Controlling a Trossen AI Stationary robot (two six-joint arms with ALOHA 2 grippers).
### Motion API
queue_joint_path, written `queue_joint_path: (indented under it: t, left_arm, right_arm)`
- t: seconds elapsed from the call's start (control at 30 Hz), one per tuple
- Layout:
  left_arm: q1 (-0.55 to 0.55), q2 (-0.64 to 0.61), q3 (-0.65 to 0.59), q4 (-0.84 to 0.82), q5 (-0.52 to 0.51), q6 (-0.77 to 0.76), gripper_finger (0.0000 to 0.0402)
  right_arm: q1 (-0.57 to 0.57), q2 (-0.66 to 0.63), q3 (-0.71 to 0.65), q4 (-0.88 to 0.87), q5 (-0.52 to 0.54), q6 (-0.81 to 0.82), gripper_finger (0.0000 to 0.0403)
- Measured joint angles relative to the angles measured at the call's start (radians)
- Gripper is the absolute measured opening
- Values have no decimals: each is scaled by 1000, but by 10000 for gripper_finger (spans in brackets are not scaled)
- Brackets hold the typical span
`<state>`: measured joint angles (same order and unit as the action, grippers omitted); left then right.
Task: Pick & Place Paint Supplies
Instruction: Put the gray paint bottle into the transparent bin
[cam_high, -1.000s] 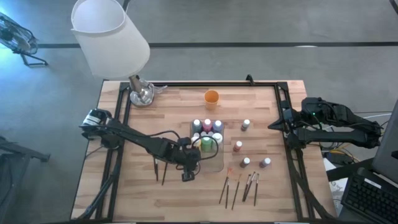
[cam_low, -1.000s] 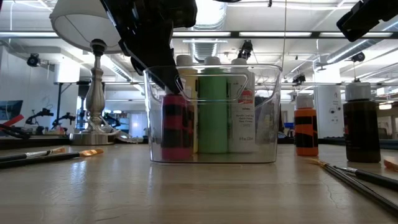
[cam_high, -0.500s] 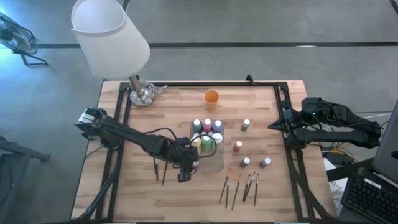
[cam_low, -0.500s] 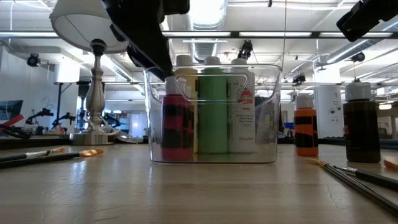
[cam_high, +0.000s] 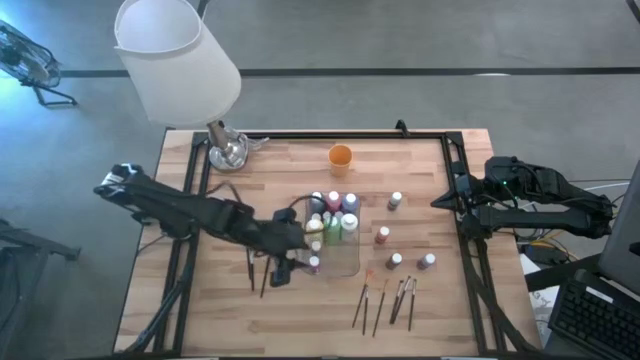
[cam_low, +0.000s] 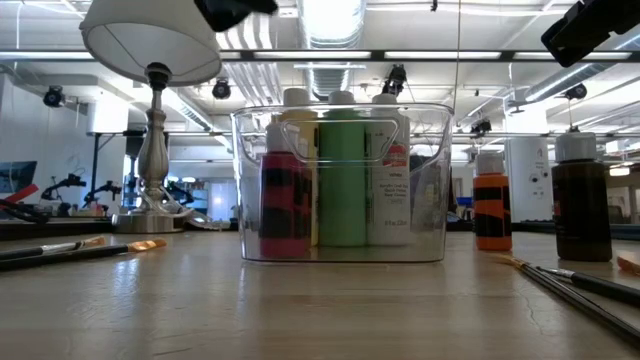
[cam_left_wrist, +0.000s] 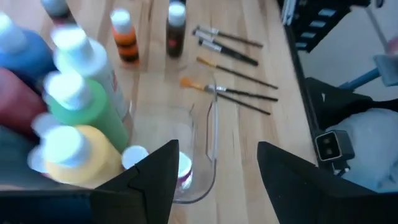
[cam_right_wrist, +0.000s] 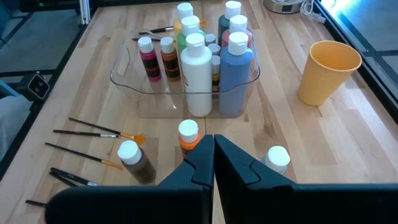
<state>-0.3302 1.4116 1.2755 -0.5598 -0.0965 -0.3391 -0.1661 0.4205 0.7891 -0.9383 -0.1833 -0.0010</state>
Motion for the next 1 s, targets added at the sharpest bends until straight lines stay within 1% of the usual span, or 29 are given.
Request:
queue_joint_path:
  t: [0.17,0.4,0.53,0.63,0.73,0.87,1.0]
  left_arm:
    - [-2,-98,-30,-11,-22,68,222]
    - [-2,-223,-57,-9,-158,188,222]
    - [-6,-291,-99,47,-209,228,222]
    - [-11,-349,-176,149,-212,280,222]
    - [-13,-413,-266,261,-212,334,222]
    - [-13,-498,-374,357,-213,366,222]
    - [-14,-582,-488,446,-213,377,222]
  right_arm:
    - [0,0,0,0,0,0,8]
    - [0,0,0,0,0,0,8]
    - [0,0,0,0,1,-30,8]
    - [0,0,0,12,0,-68,8]
    - [0,0,0,33,0,-8,8]
    - [0,0,0,117,0,44,8]
    - [0,0,0,239,0,45,8]
